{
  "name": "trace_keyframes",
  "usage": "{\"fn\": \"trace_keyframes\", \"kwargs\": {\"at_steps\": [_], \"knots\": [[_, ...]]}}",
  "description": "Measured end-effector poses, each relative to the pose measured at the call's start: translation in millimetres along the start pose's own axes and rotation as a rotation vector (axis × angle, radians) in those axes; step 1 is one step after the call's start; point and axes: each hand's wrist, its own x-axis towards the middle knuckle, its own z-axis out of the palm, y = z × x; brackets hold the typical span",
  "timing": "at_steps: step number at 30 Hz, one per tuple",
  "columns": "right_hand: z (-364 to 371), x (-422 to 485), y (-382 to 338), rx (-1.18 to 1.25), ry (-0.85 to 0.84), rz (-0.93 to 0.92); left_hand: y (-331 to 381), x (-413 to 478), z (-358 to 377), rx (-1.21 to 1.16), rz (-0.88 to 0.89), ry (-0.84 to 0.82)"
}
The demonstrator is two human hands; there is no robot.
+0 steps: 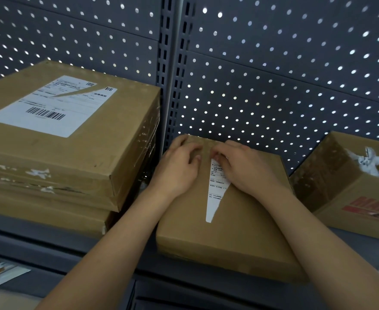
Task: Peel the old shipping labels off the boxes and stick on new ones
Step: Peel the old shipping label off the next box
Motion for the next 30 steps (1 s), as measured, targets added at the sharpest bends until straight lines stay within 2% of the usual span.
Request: {"fn": "trace_keyframes", "kwargs": {"at_steps": [6, 11, 24, 30], "knots": [[-0.2, -3.3, -0.2, 0.005, 0.006, 0.005, 0.3, -0.2, -0.2, -0.01, -0.001, 0.0], [-2.6, -6.1, 2.3, 0.105, 0.023, 0.072, 0.1, 0.2, 0.0, -0.004, 0.004, 0.006], [-0.2, 0.0, -2.7, -0.023, -0.001, -0.004, -0.9, 1.0, 0.1, 0.001, -0.003, 0.004], [-0.3, -5.6, 1.7, 0.059, 0.029, 0.046, 1.1, 0.3, 0.7, 0.001, 0.006, 0.009]]}}
